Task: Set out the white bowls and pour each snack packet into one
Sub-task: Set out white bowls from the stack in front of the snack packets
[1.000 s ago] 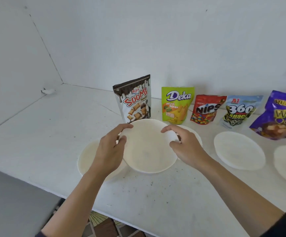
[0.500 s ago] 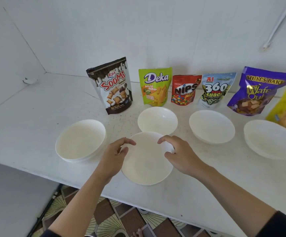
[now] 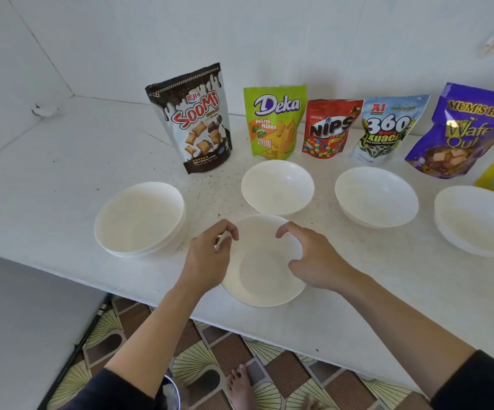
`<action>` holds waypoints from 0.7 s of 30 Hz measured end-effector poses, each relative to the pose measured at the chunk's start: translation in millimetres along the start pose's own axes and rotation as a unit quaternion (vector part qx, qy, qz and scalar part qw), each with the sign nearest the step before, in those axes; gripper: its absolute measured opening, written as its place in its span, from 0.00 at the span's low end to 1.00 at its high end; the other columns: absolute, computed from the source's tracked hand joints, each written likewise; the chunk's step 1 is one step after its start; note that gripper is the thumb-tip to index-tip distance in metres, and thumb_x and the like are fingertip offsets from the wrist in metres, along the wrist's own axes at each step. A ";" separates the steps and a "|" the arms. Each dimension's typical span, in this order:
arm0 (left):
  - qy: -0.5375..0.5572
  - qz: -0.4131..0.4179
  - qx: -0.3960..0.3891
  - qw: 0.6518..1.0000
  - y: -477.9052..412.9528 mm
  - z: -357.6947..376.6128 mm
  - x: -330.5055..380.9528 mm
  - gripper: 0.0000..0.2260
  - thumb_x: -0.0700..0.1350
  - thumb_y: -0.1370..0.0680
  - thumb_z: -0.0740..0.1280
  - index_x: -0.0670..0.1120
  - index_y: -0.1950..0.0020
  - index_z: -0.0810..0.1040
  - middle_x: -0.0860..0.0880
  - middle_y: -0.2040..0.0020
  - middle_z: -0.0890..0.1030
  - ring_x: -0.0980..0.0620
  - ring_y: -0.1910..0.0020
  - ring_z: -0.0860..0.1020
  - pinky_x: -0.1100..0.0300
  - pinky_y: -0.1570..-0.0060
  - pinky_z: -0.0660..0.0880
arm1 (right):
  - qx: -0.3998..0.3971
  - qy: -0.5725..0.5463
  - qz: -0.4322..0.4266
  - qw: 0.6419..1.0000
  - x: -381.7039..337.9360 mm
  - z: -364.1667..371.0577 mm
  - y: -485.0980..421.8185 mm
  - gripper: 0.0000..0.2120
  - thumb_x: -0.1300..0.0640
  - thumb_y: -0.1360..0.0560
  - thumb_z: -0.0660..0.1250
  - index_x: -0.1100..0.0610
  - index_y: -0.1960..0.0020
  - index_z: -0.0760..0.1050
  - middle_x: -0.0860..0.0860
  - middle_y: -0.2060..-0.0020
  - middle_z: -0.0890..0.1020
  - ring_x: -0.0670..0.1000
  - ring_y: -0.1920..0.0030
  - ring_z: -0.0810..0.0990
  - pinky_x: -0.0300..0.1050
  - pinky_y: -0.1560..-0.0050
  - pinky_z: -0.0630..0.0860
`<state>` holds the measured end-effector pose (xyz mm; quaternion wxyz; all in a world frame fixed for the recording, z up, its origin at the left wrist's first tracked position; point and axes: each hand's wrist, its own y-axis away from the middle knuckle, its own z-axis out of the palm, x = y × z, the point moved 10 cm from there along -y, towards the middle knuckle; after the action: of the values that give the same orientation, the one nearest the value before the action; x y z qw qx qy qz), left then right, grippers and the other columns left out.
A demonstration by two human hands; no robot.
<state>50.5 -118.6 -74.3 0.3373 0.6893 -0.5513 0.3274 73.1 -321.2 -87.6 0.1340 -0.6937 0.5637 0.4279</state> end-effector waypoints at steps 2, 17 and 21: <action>-0.007 0.010 -0.013 1.000 -0.3 2.5 4.0 0.12 0.36 0.18 0.60 0.51 0.54 0.77 0.34 0.61 0.76 0.54 0.74 0.62 0.66 0.75 0.63 | -0.009 0.015 0.010 1.000 1.3 -1.4 -1.9 0.26 0.67 0.31 0.64 0.44 0.39 0.72 0.51 0.44 0.74 0.52 0.45 0.73 0.37 0.60 0.72; -0.014 0.080 0.086 0.993 -20.3 -115.4 36.1 0.05 0.46 0.19 0.68 0.58 0.49 0.79 0.57 0.55 0.82 0.60 0.53 0.79 0.64 0.56 0.76 | 0.126 -0.009 -0.212 0.969 -137.8 -22.5 -49.9 0.08 0.54 0.24 0.71 0.49 0.45 0.78 0.49 0.49 0.79 0.45 0.46 0.75 0.29 0.51 0.66; -0.107 0.063 0.155 0.980 -18.4 -163.3 7.0 0.06 0.45 0.20 0.69 0.56 0.46 0.80 0.57 0.49 0.80 0.54 0.44 0.76 0.55 0.46 0.74 | 0.101 -0.026 -0.229 0.968 -177.1 8.8 -76.3 0.07 0.55 0.23 0.70 0.50 0.45 0.79 0.48 0.48 0.77 0.44 0.47 0.74 0.28 0.53 0.66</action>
<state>56.8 15.5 20.7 0.1446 0.7282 -0.5690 0.3536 137.9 -172.1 16.5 0.3123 -0.7757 0.4264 0.3449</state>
